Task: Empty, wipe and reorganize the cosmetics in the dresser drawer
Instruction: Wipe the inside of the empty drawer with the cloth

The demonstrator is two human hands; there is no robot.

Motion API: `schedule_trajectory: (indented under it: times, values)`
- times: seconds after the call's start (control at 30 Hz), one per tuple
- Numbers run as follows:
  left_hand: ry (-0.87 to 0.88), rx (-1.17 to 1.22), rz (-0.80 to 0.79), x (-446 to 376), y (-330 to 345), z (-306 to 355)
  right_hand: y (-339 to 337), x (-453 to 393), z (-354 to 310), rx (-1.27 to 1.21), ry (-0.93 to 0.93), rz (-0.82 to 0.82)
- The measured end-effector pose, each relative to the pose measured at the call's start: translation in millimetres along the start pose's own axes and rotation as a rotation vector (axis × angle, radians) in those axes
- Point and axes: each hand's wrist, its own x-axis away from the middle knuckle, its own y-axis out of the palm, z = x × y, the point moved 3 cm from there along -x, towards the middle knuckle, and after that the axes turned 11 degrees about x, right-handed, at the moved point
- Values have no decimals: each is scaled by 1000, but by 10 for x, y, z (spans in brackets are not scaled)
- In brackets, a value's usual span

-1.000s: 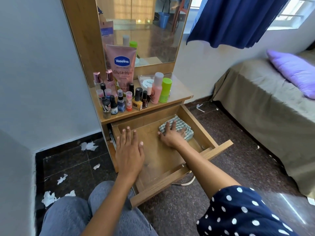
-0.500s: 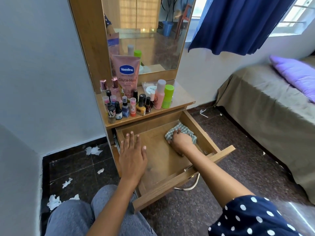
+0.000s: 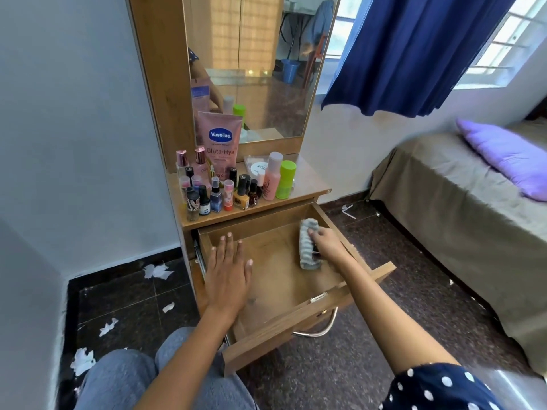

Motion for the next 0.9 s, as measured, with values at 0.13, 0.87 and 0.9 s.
schedule_trajectory:
  times: [0.13,0.87,0.9]
  values:
    - [107,-49,-8,-66,-87,187,-193,-124,-18,-279,-8,104]
    - [255,-262,-193,-777,40,682,-445,-775,-1330,514,-165,455]
    - [251,-261,-197,-785,45,682,-403,-822,-1322,492,-157,462]
